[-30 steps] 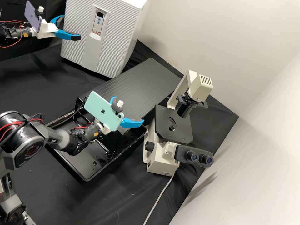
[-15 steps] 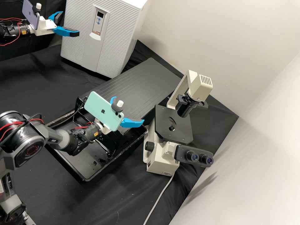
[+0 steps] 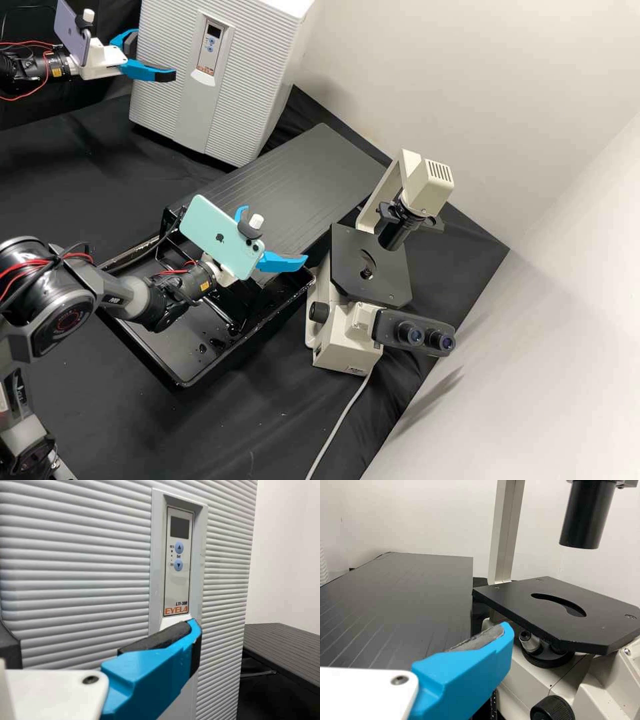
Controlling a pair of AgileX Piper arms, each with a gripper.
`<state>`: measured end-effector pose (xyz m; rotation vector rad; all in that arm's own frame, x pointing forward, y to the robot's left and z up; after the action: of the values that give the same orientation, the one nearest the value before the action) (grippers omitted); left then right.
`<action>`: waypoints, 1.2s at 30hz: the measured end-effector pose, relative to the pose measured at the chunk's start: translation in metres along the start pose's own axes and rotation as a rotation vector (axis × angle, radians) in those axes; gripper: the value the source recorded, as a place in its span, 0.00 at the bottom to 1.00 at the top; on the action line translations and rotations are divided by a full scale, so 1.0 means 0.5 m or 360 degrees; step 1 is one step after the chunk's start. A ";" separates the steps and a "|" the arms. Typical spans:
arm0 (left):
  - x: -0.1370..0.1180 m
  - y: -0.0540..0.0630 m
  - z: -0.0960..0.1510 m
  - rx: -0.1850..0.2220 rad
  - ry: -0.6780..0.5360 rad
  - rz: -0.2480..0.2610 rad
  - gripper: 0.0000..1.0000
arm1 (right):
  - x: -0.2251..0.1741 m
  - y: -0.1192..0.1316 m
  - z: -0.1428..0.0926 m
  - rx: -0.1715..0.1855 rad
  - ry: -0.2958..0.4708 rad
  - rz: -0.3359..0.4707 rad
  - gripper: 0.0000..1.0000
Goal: Open the incubator door
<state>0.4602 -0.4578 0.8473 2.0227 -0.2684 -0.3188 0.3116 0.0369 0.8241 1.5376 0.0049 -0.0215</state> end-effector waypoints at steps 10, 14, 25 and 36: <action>0.000 0.001 0.000 -0.0001 0.0001 0.0003 1.00 | 0.000 0.000 0.000 0.0000 0.0000 0.0000 1.00; 0.000 0.001 0.000 -0.0012 0.0001 0.0003 1.00 | 0.000 0.000 0.000 0.0000 0.0000 0.0000 1.00; 0.000 0.001 -0.002 -0.0009 0.0002 0.0002 0.00 | 0.000 0.000 0.000 0.0000 0.0000 0.0000 1.00; 0.000 0.002 -0.001 -0.0009 -0.0001 0.0006 0.00 | 0.000 0.000 0.000 0.0000 0.0000 0.0000 1.00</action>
<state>0.4602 -0.4576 0.8483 2.0161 -0.2717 -0.3176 0.3116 0.0369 0.8241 1.5376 0.0049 -0.0215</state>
